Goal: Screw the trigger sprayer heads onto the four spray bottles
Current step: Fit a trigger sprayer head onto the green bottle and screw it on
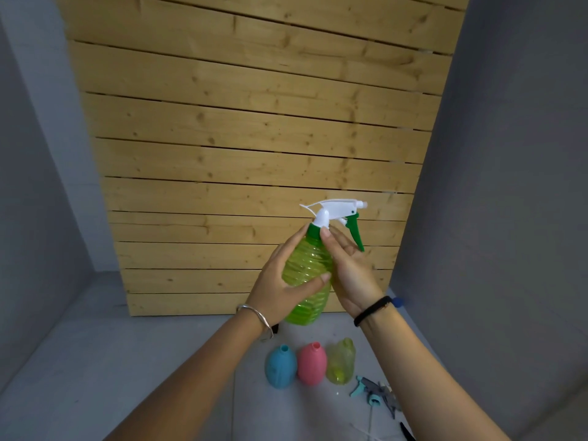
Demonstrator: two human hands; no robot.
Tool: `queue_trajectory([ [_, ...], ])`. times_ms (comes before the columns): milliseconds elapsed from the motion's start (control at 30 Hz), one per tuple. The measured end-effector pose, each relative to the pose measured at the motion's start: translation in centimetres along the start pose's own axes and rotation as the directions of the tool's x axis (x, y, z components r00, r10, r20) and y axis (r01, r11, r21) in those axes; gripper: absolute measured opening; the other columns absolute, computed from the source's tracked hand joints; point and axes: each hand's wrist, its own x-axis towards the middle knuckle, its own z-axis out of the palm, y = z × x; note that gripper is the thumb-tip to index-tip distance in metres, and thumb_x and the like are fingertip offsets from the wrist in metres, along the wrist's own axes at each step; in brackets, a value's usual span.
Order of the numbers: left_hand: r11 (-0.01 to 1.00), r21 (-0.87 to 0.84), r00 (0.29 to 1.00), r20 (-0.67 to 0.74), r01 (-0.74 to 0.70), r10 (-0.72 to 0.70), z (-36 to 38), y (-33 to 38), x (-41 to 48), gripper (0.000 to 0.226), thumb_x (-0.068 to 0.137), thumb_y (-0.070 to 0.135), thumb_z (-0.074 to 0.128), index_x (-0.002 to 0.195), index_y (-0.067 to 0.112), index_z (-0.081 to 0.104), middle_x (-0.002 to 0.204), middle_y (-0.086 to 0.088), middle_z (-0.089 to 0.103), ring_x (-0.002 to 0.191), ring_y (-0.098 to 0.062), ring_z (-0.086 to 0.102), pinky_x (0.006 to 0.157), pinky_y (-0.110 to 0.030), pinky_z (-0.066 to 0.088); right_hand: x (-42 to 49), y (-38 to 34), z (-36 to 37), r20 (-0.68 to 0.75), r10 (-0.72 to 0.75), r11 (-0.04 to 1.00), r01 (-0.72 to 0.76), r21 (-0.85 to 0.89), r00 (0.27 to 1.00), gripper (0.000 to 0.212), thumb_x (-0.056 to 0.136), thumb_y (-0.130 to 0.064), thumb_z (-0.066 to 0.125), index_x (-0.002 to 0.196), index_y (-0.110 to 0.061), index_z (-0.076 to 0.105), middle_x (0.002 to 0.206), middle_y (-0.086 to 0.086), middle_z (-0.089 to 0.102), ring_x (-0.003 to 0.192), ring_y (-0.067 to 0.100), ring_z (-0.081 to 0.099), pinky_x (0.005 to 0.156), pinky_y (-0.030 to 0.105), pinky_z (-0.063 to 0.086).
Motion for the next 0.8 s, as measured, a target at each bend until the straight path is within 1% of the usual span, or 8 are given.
queue_trajectory([
  [100,0.998,0.066,1.000,-0.001,0.010,-0.010,0.20,0.03,-0.15,0.080,0.068,0.055,0.070,0.135,0.060,0.027,0.140,0.025,0.040,0.129,0.012,0.035,0.100,-0.007,0.032,0.12,0.19,0.33,-0.041,-0.001,1.000,0.001,0.006,0.999,0.030,0.070,-0.018,0.074,0.099,-0.013,0.068,0.095,0.005,0.068,0.092,0.021,0.065,0.082,0.037,0.055],
  [200,0.999,0.033,1.000,-0.012,0.018,-0.018,0.08,-0.08,0.08,0.080,0.068,0.054,0.071,0.136,0.057,0.029,0.140,0.022,0.043,0.129,0.008,0.039,0.103,-0.021,0.036,0.10,-0.18,0.15,0.028,0.017,1.000,-0.018,0.023,0.999,0.045,0.072,-0.025,0.070,0.112,-0.007,0.062,0.091,0.004,0.069,0.085,0.017,0.066,0.079,0.032,0.055],
  [300,0.999,0.030,1.000,-0.022,0.009,-0.009,0.02,-0.31,0.07,0.080,0.069,0.053,0.071,0.138,0.054,0.029,0.142,0.021,0.042,0.131,0.006,0.038,0.104,-0.021,0.036,0.06,-0.26,0.08,0.068,0.024,0.999,-0.026,0.025,0.997,0.035,0.077,-0.025,0.066,0.108,-0.009,0.065,0.085,0.002,0.072,0.079,0.014,0.068,0.073,0.026,0.057],
  [400,0.999,0.049,1.000,-0.020,0.012,-0.011,0.35,-0.24,0.01,0.080,0.069,0.053,0.072,0.137,0.053,0.029,0.140,0.023,0.044,0.129,0.007,0.040,0.099,-0.011,0.037,0.32,-0.04,0.08,-0.045,-0.018,1.000,0.017,-0.013,0.999,0.021,0.080,-0.007,0.065,0.100,-0.012,0.064,0.089,0.005,0.067,0.081,0.016,0.064,0.072,0.027,0.056],
  [533,0.999,-0.009,0.999,-0.003,0.033,-0.033,0.17,-0.36,0.30,0.079,0.069,0.054,0.073,0.137,0.048,0.034,0.138,0.013,0.050,0.127,-0.006,0.048,0.104,-0.040,0.044,0.06,-0.39,-0.31,0.082,0.016,1.000,-0.017,0.010,0.996,0.036,0.084,-0.020,0.060,0.118,-0.006,0.061,0.096,0.005,0.071,0.087,0.014,0.067,0.079,0.026,0.056],
  [600,1.000,-0.012,1.000,0.000,0.026,-0.026,-0.01,-0.36,0.31,0.078,0.069,0.053,0.073,0.138,0.045,0.035,0.136,0.009,0.053,0.126,-0.010,0.050,0.103,-0.045,0.045,-0.18,-0.38,-0.11,0.103,0.015,1.000,-0.014,-0.015,0.995,0.031,0.088,-0.021,0.057,0.114,-0.008,0.064,0.094,0.003,0.073,0.086,0.013,0.068,0.081,0.026,0.056],
  [700,1.000,-0.011,1.000,-0.002,0.027,-0.027,0.17,-0.19,0.21,0.079,0.070,0.047,0.075,0.138,0.044,0.035,0.136,0.010,0.053,0.125,-0.007,0.050,0.105,-0.043,0.044,-0.04,0.03,0.29,-0.040,-0.022,0.999,0.021,-0.035,0.999,0.025,0.076,-0.016,0.069,0.101,-0.013,0.066,0.094,0.006,0.070,0.092,0.020,0.064,0.089,0.037,0.052],
  [800,0.999,-0.019,0.999,0.027,0.040,-0.040,0.20,0.15,0.17,0.090,0.068,0.045,0.076,0.142,0.046,0.025,0.140,0.022,0.046,0.127,0.002,0.045,0.105,-0.026,0.042,0.09,-0.12,0.09,-0.071,-0.027,0.999,0.024,-0.047,0.997,0.034,0.077,-0.011,0.069,0.109,-0.010,0.059,0.103,0.012,0.065,0.099,0.026,0.060,0.093,0.043,0.049],
])
